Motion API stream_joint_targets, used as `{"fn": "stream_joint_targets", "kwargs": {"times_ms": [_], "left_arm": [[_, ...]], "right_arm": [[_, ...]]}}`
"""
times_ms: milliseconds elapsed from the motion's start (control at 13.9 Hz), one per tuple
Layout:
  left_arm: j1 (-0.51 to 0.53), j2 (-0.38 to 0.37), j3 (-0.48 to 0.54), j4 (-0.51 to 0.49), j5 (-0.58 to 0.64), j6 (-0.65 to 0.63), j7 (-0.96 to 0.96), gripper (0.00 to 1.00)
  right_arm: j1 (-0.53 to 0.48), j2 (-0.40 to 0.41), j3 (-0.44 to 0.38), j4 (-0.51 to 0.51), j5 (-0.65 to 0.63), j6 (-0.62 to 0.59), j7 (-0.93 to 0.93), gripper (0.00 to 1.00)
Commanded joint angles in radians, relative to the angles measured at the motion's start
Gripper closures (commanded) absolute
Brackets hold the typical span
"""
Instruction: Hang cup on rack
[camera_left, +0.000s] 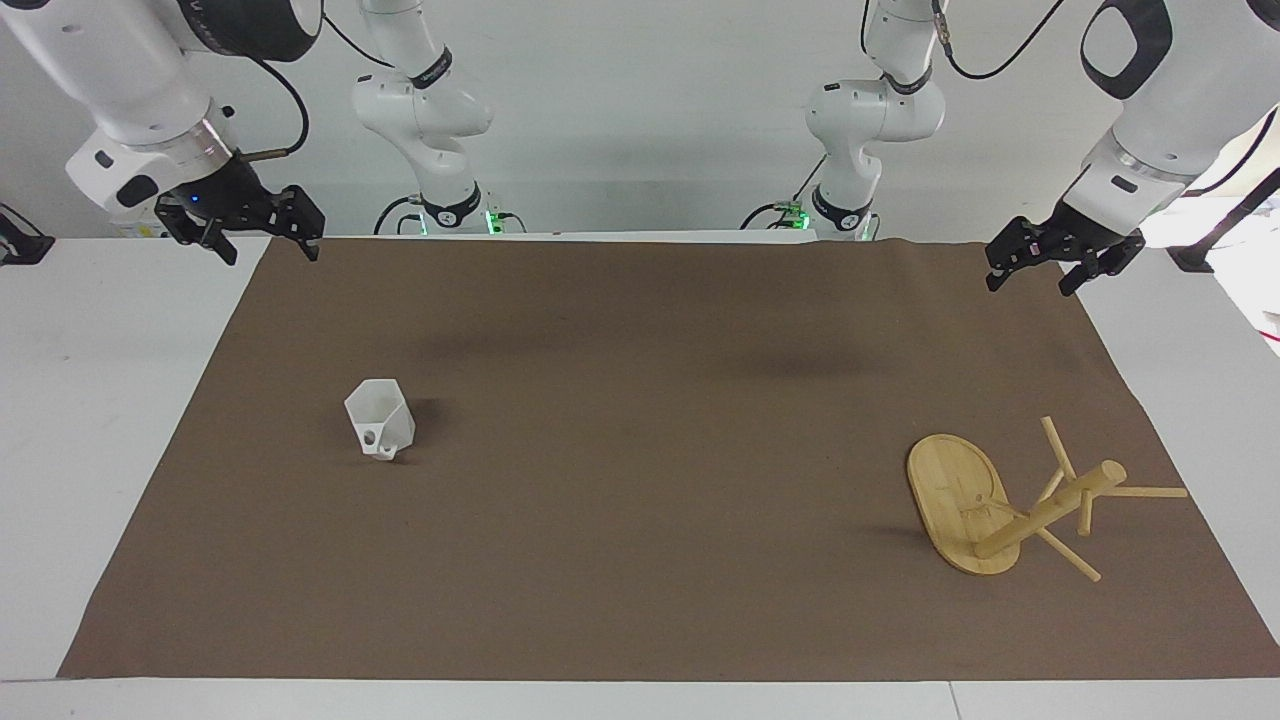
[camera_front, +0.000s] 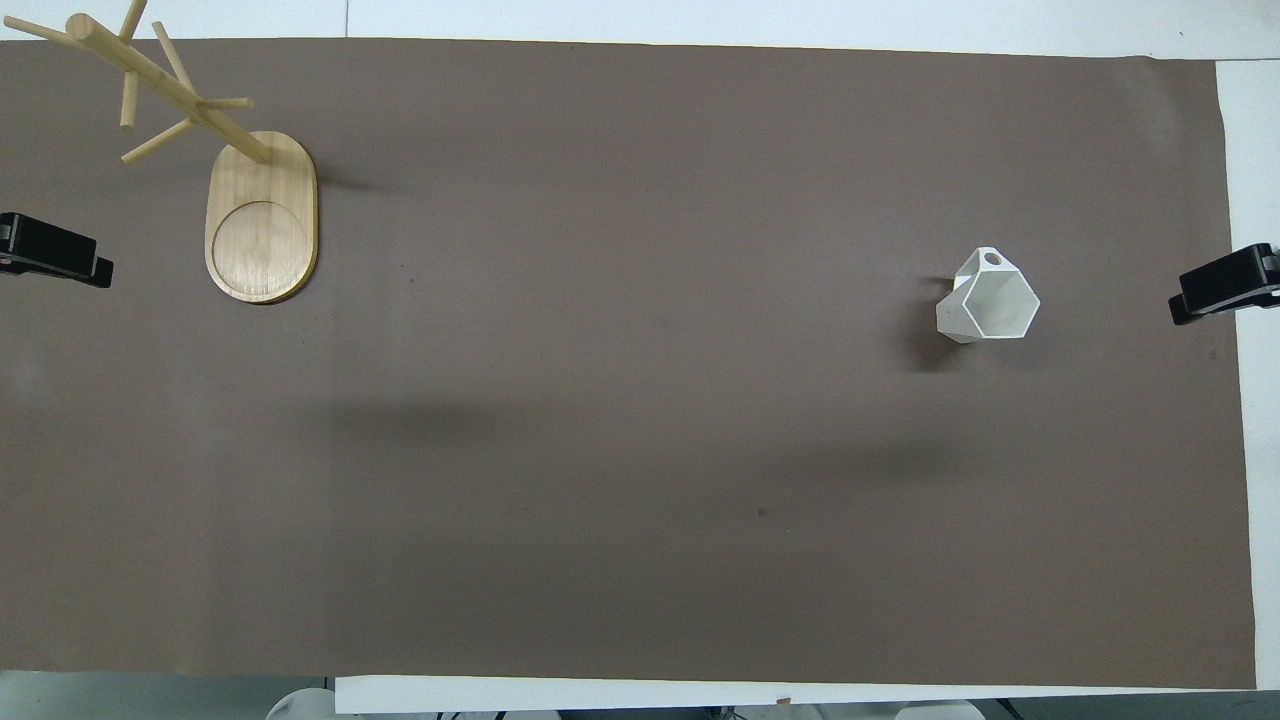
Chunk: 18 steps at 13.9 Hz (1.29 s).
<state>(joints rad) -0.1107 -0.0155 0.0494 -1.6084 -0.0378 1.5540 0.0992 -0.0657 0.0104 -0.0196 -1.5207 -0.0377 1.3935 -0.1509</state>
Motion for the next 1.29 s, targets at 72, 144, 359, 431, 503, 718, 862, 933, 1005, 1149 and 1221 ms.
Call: {"fn": "stream_joint_targets", "kwargs": {"times_ms": [72, 144, 359, 431, 503, 718, 862, 933, 1005, 1149, 1221], "left_arm": [[0.016, -0.012, -0.011, -0.016, -0.011, 0.014, -0.007, 0.00], [0.016, -0.012, -0.011, -0.016, -0.011, 0.014, -0.007, 0.00], [0.016, -0.012, -0.011, -0.016, -0.011, 0.014, -0.007, 0.00], [0.016, -0.012, -0.011, -0.016, -0.011, 0.014, -0.007, 0.00], [0.014, -0.012, -0.011, -0.016, -0.011, 0.014, -0.007, 0.00], [0.016, -0.012, -0.011, -0.016, -0.011, 0.014, -0.007, 0.00], [0.016, -0.012, -0.011, -0.016, -0.011, 0.014, -0.007, 0.00], [0.016, -0.012, -0.011, -0.016, -0.011, 0.014, -0.007, 0.00], [0.016, -0.012, -0.011, -0.016, -0.011, 0.014, -0.007, 0.00], [0.016, -0.012, -0.011, -0.016, -0.011, 0.014, -0.007, 0.00], [0.016, -0.012, -0.011, -0.016, -0.011, 0.014, -0.007, 0.00]], "right_arm": [[-0.002, -0.020, 0.004, -0.029, -0.008, 0.019, 0.011, 0.00], [0.000, -0.020, 0.004, -0.029, -0.008, 0.019, 0.010, 0.00], [0.000, -0.021, 0.004, -0.030, -0.007, 0.006, 0.008, 0.00], [0.001, -0.023, 0.004, -0.032, -0.008, -0.017, 0.005, 0.00], [0.001, -0.023, 0.007, -0.032, -0.008, -0.008, -0.013, 0.00], [-0.022, -0.018, 0.006, -0.068, -0.005, 0.137, -0.360, 0.00], [-0.101, 0.009, 0.006, -0.072, 0.084, 0.174, -0.584, 0.00], [-0.152, 0.034, 0.004, -0.073, 0.170, 0.194, -0.696, 0.00], [-0.190, 0.069, 0.004, -0.073, 0.227, 0.214, -0.843, 0.00], [-0.230, 0.124, 0.004, -0.065, 0.316, 0.257, -1.034, 0.00], [-0.250, 0.163, 0.006, -0.061, 0.359, 0.263, -1.093, 0.00]]}}
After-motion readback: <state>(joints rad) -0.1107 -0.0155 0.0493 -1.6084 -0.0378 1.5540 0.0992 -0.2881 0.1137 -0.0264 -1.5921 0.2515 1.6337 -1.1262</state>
